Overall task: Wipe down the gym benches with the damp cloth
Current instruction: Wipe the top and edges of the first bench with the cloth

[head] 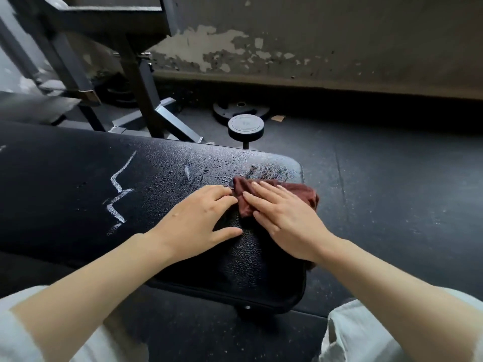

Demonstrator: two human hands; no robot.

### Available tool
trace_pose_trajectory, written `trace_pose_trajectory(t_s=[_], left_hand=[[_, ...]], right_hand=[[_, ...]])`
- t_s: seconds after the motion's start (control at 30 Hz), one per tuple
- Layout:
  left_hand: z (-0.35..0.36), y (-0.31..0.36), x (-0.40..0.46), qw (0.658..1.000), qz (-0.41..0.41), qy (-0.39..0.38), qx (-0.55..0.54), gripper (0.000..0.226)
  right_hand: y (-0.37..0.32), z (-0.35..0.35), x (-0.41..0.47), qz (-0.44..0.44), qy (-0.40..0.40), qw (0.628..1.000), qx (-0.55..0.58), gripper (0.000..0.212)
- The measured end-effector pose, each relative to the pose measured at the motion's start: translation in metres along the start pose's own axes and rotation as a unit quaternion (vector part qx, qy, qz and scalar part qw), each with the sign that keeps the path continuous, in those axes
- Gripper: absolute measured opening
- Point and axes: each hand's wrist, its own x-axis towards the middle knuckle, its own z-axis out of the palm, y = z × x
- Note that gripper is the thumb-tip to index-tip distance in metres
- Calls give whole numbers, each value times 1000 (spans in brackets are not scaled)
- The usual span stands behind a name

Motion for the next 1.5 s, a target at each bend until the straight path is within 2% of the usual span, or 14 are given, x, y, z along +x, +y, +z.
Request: trace_pose_trajectory(t_s=[0.07, 0.17, 0.23, 0.33, 0.43, 0.6, 0.7, 0.8, 0.9, 1.1, 1.2, 1.3, 1.43, 1.5], left_hand=[[-1, -1, -1, 1000, 6, 2, 4, 64], [6, -5, -5, 1000, -3, 3, 2, 68], [9, -6, -6, 1000, -14, 7, -24, 70], [12, -12, -5, 999, -14, 25, -37, 68], [11, -20, -1, 999, -3, 30, -28, 65], [11, -32, -5, 998, -16, 46, -51, 59], [13, -38, -9, 996, -20, 60, -58, 58], [12, -42, -13, 995, -24, 67, -64, 58], [12, -48, -18, 995, -27, 77, -63, 57], [9, -53, -25, 994, -46, 85, -58, 55], [8, -53, -27, 993, -49, 86, -64, 54], [9, -53, -28, 993, -52, 82, -61, 56], [9, -55, -32, 993, -56, 75, -67, 57], [10, -56, -35, 993, -56, 75, -70, 57]], right_hand=[[11, -6, 8, 1, -12, 1000, 8, 53], [46, -8, 31, 88, 1, 996, -28, 47], [61, -7, 46, 135, 1, 991, -5, 45], [53, -7, 55, 152, 16, 988, 17, 44], [25, -9, 58, 113, 32, 993, 12, 44], [-7, -3, 60, -1, -7, 1000, -7, 46], [10, -13, 64, 20, -11, 1000, -9, 49], [27, -15, 71, 103, -26, 994, -39, 51], [19, -9, 82, 127, -4, 992, -20, 49], [-37, 12, 107, -20, -14, 1000, 13, 45], [-43, 15, 111, -37, -21, 998, 38, 43], [-26, 10, 111, -5, -11, 1000, 1, 44], [0, 4, 111, 105, -13, 993, -47, 47], [2, 6, 112, 128, -7, 990, -54, 48]])
